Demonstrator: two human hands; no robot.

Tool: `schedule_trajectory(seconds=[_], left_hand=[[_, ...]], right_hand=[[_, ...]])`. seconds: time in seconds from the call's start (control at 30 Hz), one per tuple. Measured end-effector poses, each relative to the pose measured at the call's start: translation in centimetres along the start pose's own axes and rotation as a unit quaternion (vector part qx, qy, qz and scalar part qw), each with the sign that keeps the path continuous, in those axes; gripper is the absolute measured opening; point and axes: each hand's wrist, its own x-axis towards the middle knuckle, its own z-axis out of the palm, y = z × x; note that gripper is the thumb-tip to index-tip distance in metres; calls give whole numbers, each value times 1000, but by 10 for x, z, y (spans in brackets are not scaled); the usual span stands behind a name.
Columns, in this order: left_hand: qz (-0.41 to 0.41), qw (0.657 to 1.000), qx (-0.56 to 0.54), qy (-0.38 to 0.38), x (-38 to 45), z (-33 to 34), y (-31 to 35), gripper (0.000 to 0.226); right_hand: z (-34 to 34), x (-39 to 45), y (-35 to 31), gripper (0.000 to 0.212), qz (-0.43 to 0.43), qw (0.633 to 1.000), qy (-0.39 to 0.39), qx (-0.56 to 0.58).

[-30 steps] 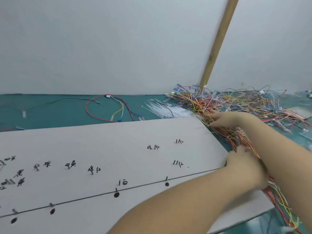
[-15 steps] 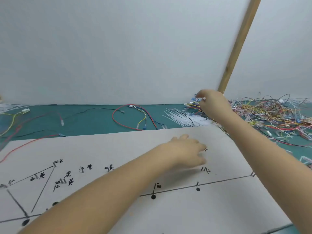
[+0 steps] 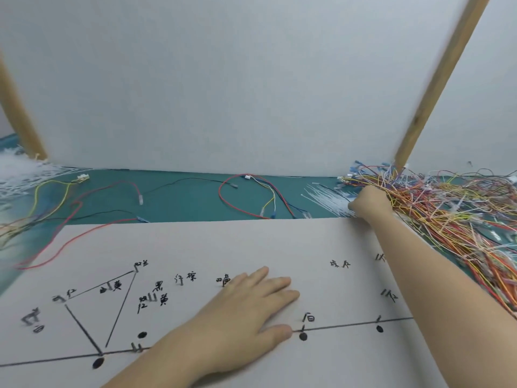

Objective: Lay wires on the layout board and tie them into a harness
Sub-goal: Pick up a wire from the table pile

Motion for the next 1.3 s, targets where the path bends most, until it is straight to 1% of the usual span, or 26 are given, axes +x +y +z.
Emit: schedule_trajectory(seconds=[0.07,0.13,0.2,0.23,0.27,0.33,0.37,0.43,0.5,0.53,0.57,0.6,0.63,0.67,0.7,0.73,0.77,0.83,0.9,0.97,1.07,1.17,1.23,1.3], left_hand=[[3,1000,-1,1,-1,0,-1,54],[6,1000,3,4,0,0,0,54],[5,1000,3,7,-1,-1,0,53],[5,1000,3,8,-1,-1,1,53],[4,1000,3,10,-1,-1,1,53],[3,1000,0,12,-1,-2,2,52],[1,1000,-3,12,-1,-2,2,52],[3,1000,-7,14,-1,-2,2,52],[-3,999,-37,32,-1,-3,3,52],[-15,995,-84,59,-1,-5,4,49],[-37,982,-154,100,0,-7,5,43],[-58,959,-235,150,0,-11,5,32],[-77,927,-310,196,0,-14,4,17],[-90,899,-361,232,0,-18,2,9],[-94,882,-385,254,-1,-20,1,14],[-95,876,-395,261,-1,-20,-1,20],[-95,876,-392,266,-2,-18,-2,25],[-105,884,-361,277,-2,-15,-2,30],[-115,895,-328,280,-3,-13,-1,30],[-107,901,-311,283,-4,-13,-1,28],[-112,898,-314,287,-4,-15,-2,26],[-128,898,-296,299,-5,-16,1,36],[-126,915,-281,260,-7,-15,3,39],[-104,941,-253,201,-12,-17,4,34]], right_hand=[[-3,1,0,19,4,999,14,49],[-7,-3,-1,14,15,993,7,121],[-11,-11,-3,10,35,972,-19,231],[-15,-18,-6,14,54,950,-40,305],[-20,-29,-10,17,74,917,-70,387],[-30,-53,-20,21,90,829,-146,533],[-34,-66,-25,23,85,792,-180,578],[-39,-96,-37,23,60,748,-243,615],[-41,-129,-50,18,27,724,-307,617],[-41,-146,-56,16,5,716,-338,610],[-39,-162,-61,14,-23,720,-360,593],[-36,-177,-66,13,-54,730,-372,571],[-31,-190,-69,13,-79,736,-376,558],[-26,-201,-71,14,-93,731,-376,561],[-21,-211,-73,16,-98,717,-380,576],[-16,-219,-74,19,-99,701,-389,589],[-12,-226,-75,21,-95,690,-398,597],[-6,-233,-74,22,-75,682,-402,606],[-4,-236,-72,19,-57,680,-398,614],[-5,-237,-72,18,-47,672,-401,621],[-7,-238,-72,17,-35,659,-406,632],[-6,-239,-73,18,-27,662,-406,629],[-4,-236,-71,18,-29,669,-396,628],[-5,-229,-66,18,-35,691,-374,617]])
